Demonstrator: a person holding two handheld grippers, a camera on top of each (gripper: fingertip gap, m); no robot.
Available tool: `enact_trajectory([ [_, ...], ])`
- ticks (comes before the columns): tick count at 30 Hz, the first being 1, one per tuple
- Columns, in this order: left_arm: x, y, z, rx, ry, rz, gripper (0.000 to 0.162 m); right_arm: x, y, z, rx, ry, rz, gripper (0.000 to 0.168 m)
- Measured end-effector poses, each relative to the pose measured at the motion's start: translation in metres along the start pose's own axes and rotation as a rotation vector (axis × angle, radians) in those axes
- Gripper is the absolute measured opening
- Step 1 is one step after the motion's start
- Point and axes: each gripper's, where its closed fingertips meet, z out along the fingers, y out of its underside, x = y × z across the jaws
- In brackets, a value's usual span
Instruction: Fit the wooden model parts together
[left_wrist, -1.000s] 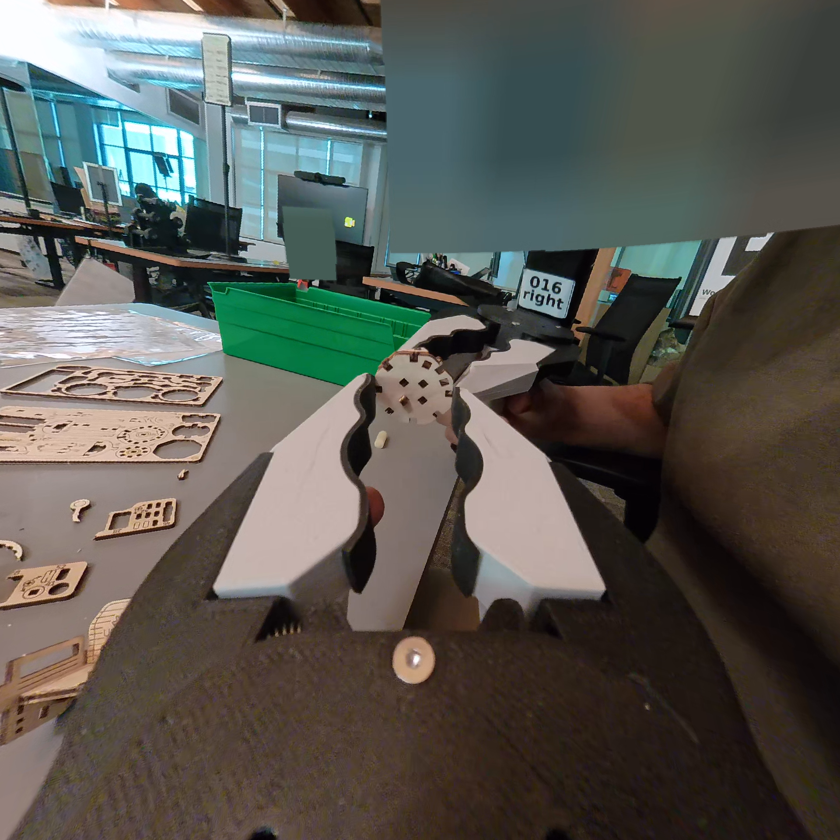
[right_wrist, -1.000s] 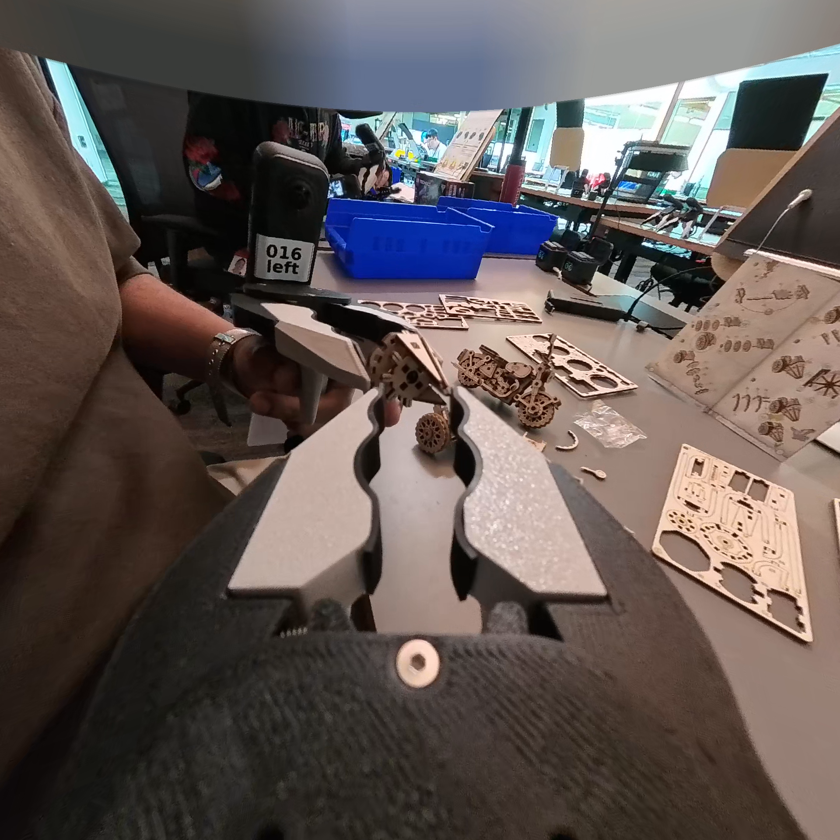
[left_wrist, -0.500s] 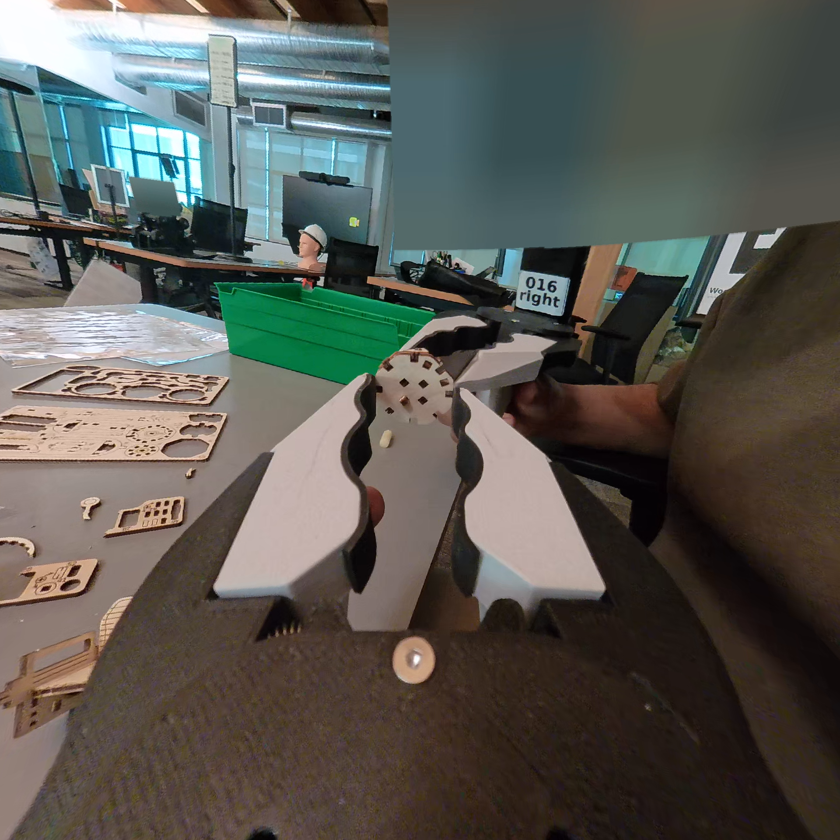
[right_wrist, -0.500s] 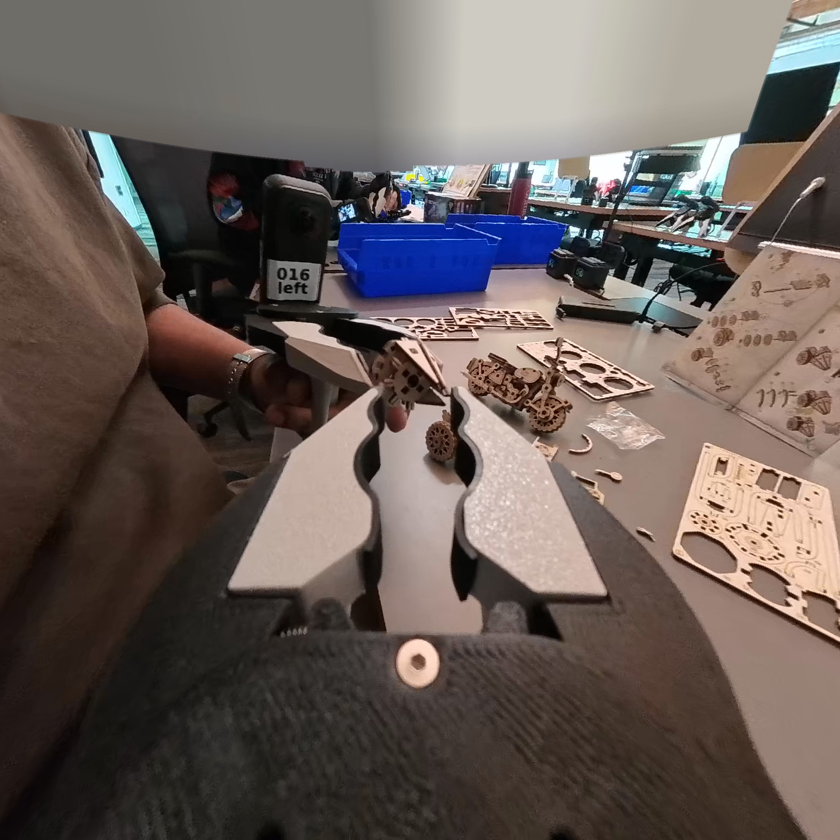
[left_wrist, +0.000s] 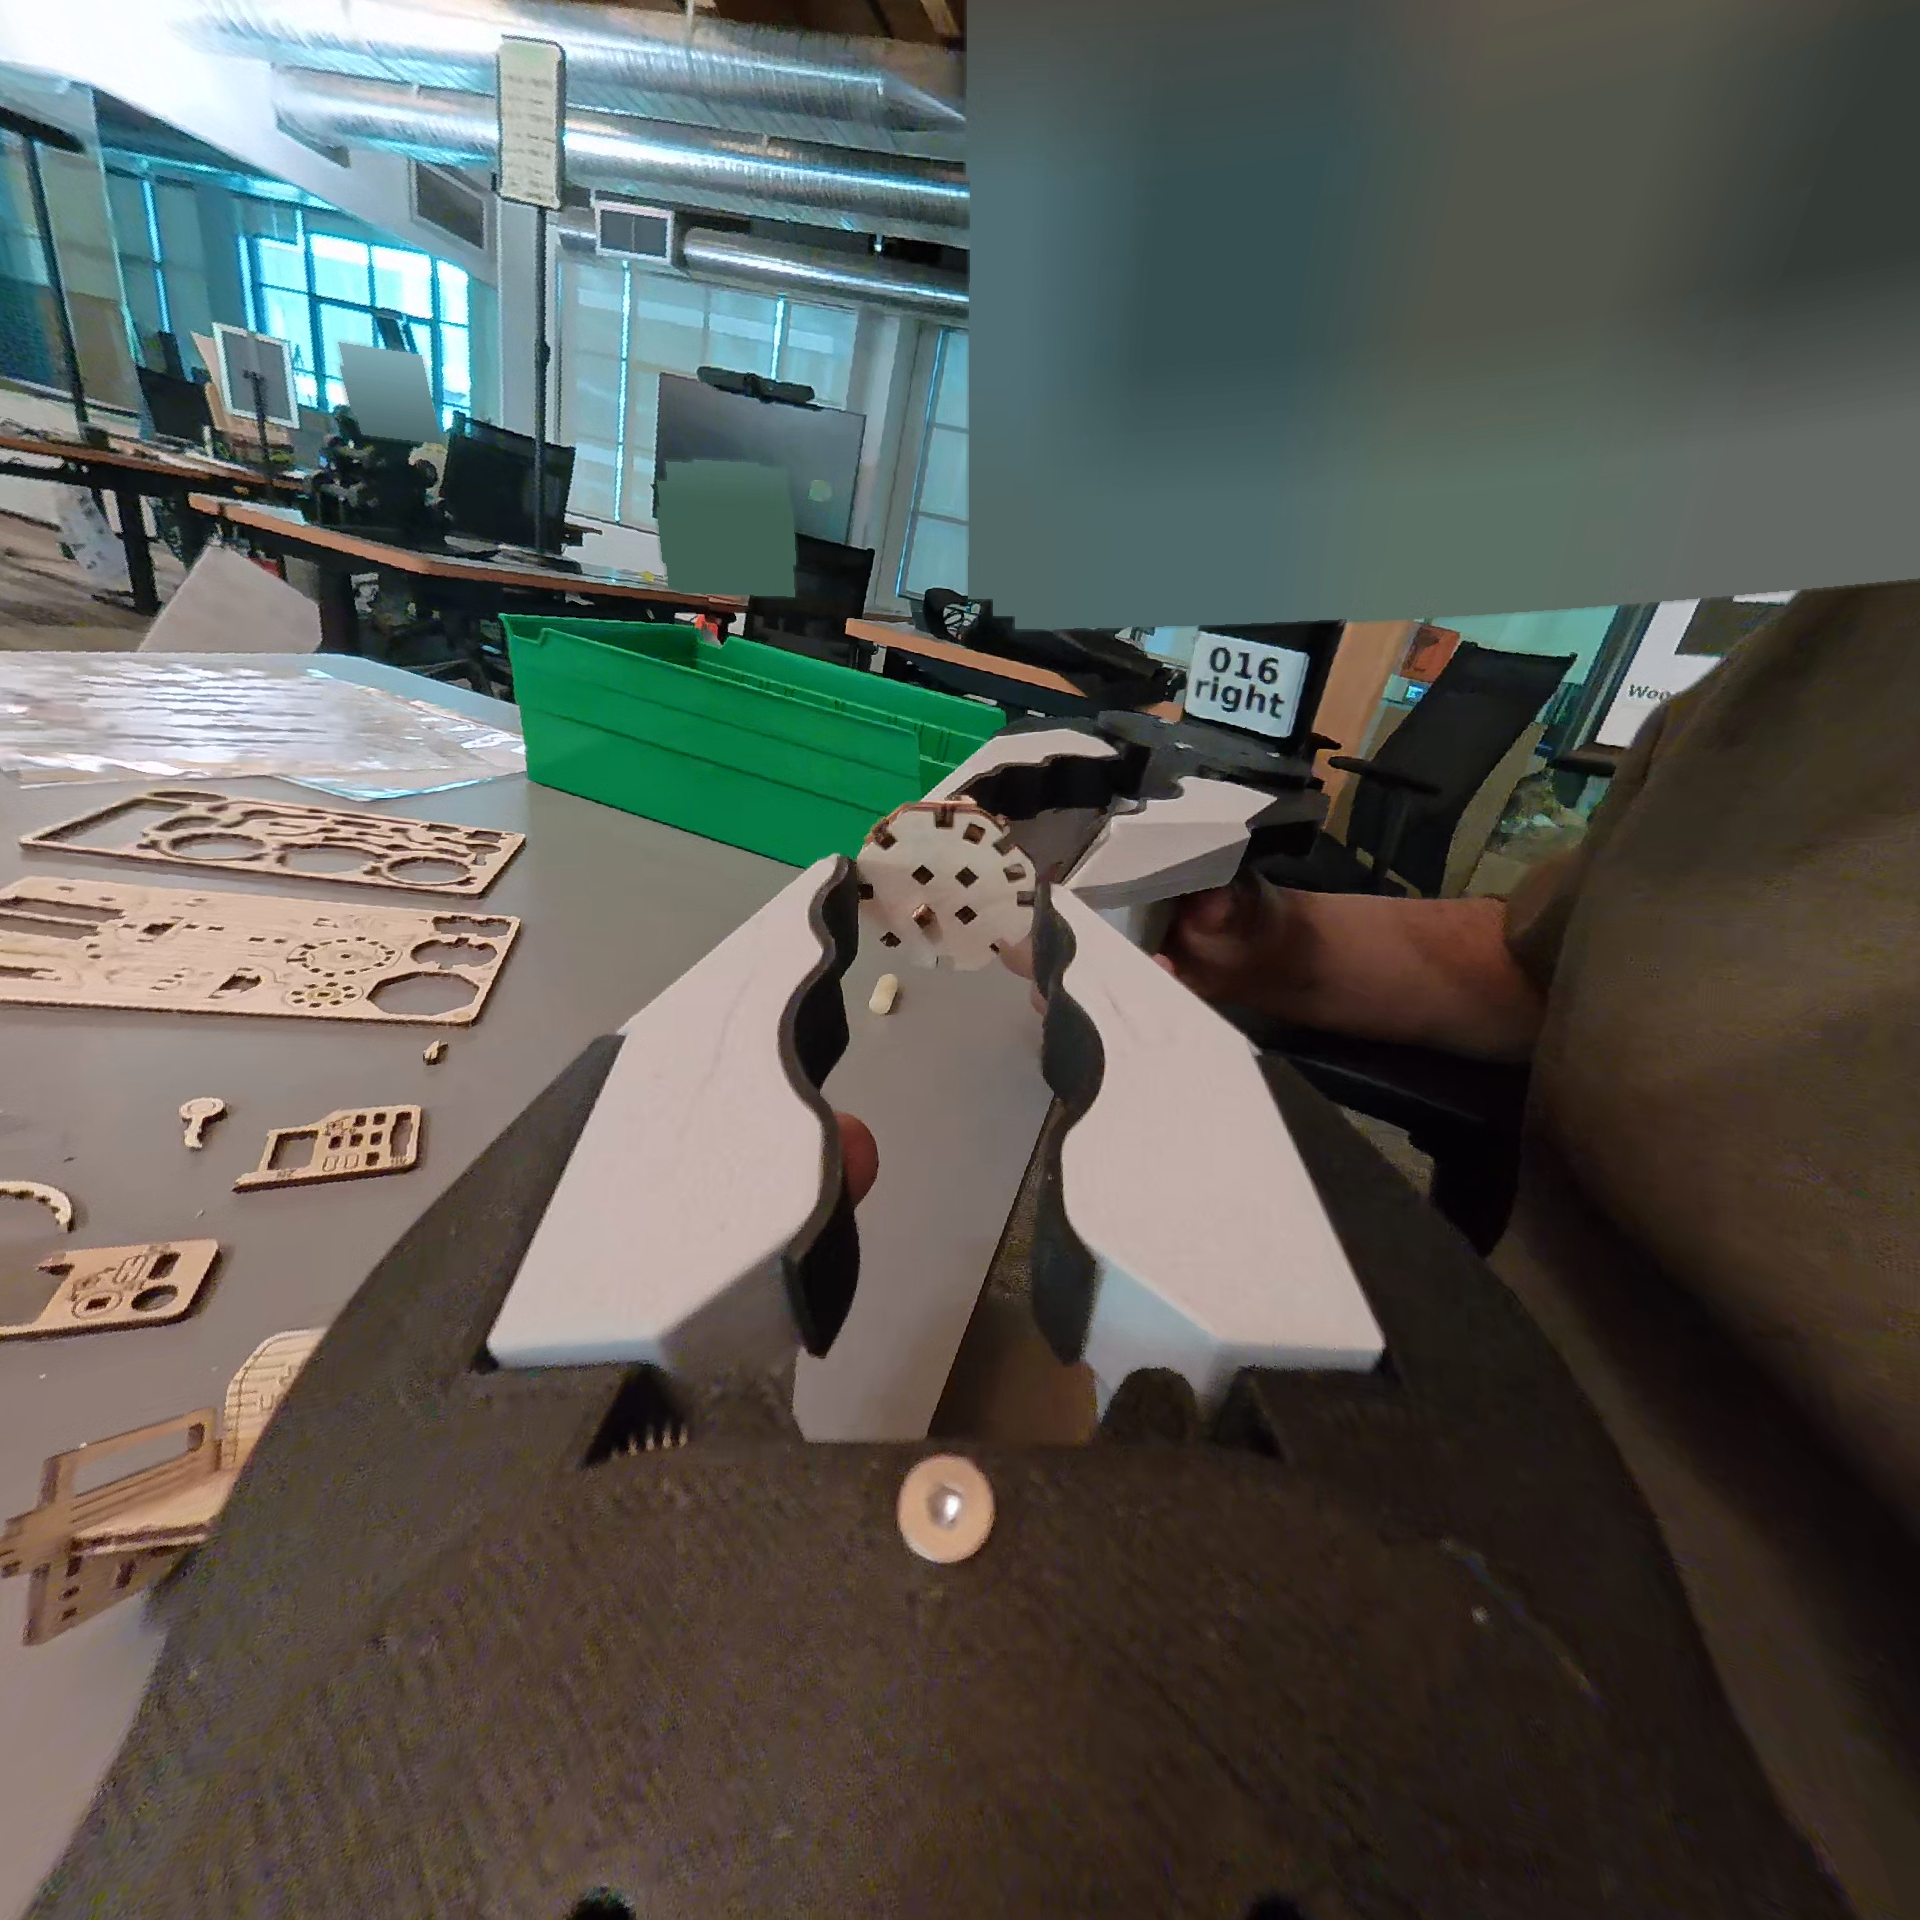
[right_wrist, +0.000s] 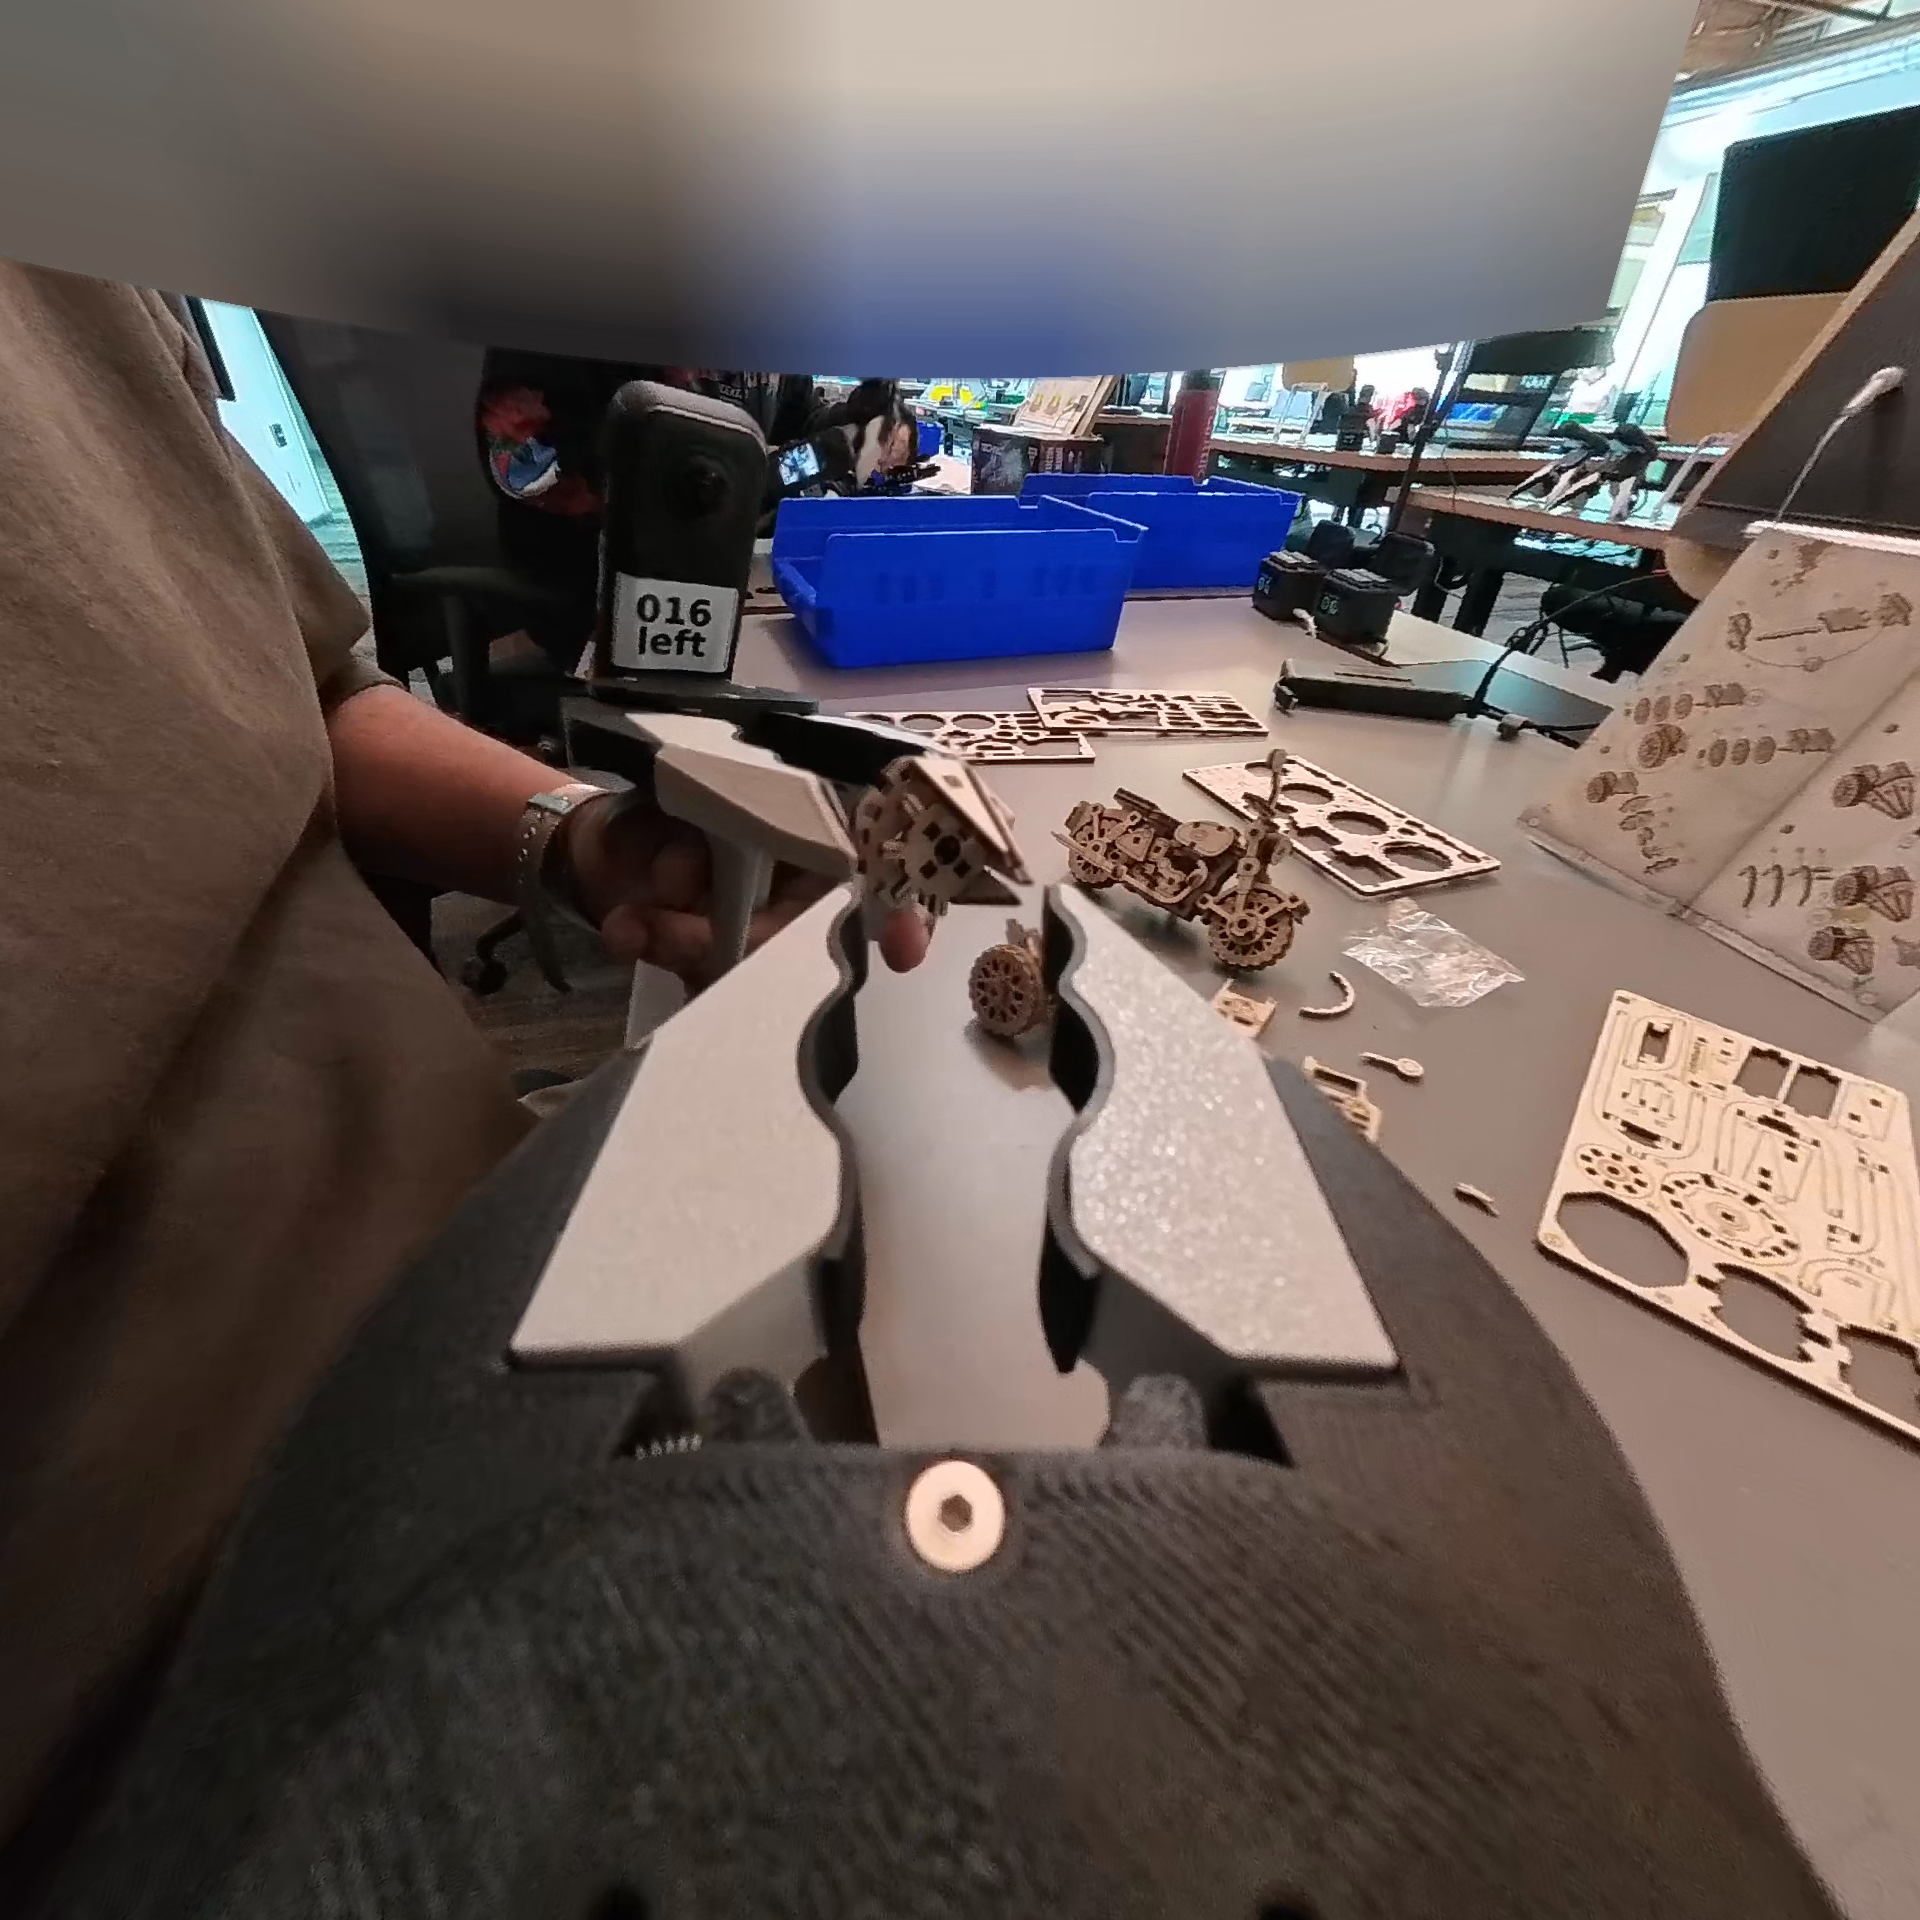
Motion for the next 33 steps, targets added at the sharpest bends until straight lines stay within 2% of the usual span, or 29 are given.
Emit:
enact_trajectory([
  [4,-0.021,-0.002,-0.003,0.010,-0.086,-0.078,0.032,0.024,0.000,-0.012,-0.010,0.098,-0.050,0.032],
  [7,-0.043,0.008,-0.006,-0.044,-0.181,-0.133,0.031,0.069,0.004,-0.033,-0.063,0.306,-0.062,0.030],
  [10,-0.060,0.036,-0.007,-0.182,-0.261,-0.262,0.031,0.121,0.033,-0.066,-0.265,0.555,0.020,0.032],
  [13,-0.057,0.063,-0.006,-0.314,-0.241,-0.392,0.032,0.140,0.065,-0.092,-0.421,0.645,0.154,0.043],
  [16,-0.052,0.073,-0.004,-0.366,-0.217,-0.438,0.032,0.135,0.072,-0.091,-0.418,0.609,0.171,0.046],
  [20,-0.052,0.072,-0.001,-0.341,-0.187,-0.526,0.032,0.080,0.054,-0.038,-0.300,0.303,0.122,0.039],
  [23,-0.050,0.070,-0.001,-0.323,-0.150,-0.631,0.032,0.045,0.054,-0.013,-0.300,0.177,-0.042,0.042],
  [28,-0.038,0.074,0.001,-0.354,-0.075,-0.722,0.032,0.022,0.069,0.005,-0.383,0.161,-0.362,0.046],
  [33,-0.031,0.076,0.001,-0.378,-0.034,-0.765,0.032,0.011,0.079,0.012,-0.413,0.112,-0.364,0.051],
])
